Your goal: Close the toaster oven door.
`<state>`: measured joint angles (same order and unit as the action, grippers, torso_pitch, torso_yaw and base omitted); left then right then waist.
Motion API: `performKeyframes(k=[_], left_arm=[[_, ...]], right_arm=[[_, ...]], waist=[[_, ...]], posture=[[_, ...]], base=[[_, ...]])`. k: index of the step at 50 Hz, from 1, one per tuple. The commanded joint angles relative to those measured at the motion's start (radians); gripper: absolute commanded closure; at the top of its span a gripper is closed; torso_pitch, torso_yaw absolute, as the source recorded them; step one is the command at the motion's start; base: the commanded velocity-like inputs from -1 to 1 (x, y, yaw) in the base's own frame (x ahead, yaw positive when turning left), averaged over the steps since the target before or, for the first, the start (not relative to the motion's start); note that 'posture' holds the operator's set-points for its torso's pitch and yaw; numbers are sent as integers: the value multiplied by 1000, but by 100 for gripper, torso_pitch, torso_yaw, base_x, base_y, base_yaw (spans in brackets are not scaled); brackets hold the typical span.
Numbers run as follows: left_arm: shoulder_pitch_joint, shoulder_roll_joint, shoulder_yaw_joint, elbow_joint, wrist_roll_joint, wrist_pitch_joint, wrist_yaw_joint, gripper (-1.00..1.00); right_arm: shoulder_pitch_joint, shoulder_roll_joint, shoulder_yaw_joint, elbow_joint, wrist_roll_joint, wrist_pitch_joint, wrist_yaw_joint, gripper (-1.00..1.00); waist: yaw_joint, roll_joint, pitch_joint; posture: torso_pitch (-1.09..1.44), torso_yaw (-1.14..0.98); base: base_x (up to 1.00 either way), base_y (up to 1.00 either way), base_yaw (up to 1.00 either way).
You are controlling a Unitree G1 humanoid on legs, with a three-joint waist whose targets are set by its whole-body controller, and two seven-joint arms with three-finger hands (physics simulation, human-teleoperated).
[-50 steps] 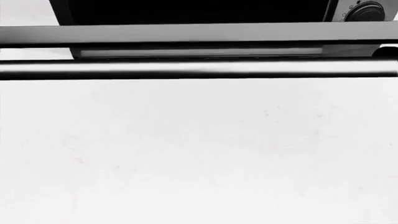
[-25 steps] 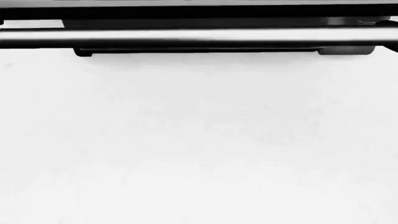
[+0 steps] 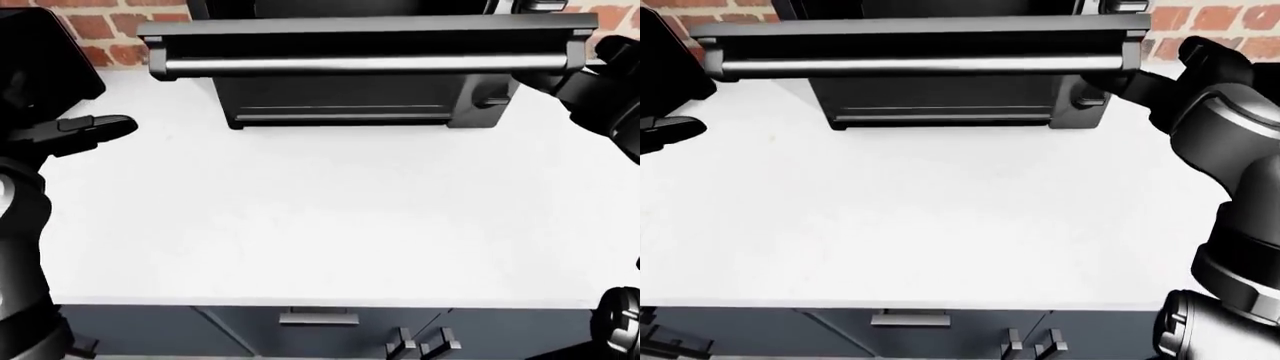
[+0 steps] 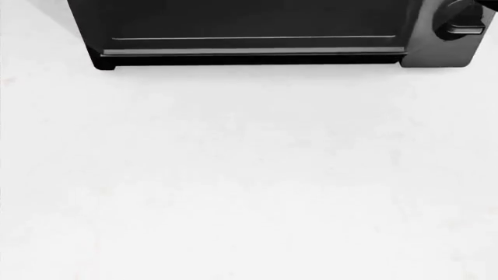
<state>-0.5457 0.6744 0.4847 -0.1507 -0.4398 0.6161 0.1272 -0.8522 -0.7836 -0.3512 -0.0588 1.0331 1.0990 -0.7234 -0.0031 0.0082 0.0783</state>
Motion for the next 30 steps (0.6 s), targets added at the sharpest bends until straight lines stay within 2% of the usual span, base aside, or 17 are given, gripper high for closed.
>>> performKeyframes(k=[1,4,9,12,24,30], left_arm=[[-27,8,26,-43,-34,5,10,-100],[-8,-8,30,-85,-71,42,34,-100],[41,-35,20,-157,-82,70,24,-100],[63,-44,12,-191,-69,81,3,-100],[131,-150,-5,-387,-62,239,-18,-100],[157,-194,-8,-436,-41,266,-34,-100]], right_arm=[[-64,-18,-32,-60,23,-72,40,-100],[-76,-16,-28,-53,1,-69,51,-100],[-104,-14,-26,-38,-18,-62,63,-100],[-110,-13,-27,-34,-25,-59,67,-100],[-139,-16,-25,-17,-42,-54,74,-100],[-136,-15,-28,-23,-41,-50,73,-100]], waist=[[6,-10,-37],[6,-9,-37],[6,-8,-36],[7,-8,-35],[10,-11,-34],[12,-13,-34]], posture=[[0,0],[0,0],[0,0],[0,0],[0,0],[0,0]], base=[[0,0,0],[0,0,0],[0,0,0],[0,0,0],[0,0,0],[0,0,0]])
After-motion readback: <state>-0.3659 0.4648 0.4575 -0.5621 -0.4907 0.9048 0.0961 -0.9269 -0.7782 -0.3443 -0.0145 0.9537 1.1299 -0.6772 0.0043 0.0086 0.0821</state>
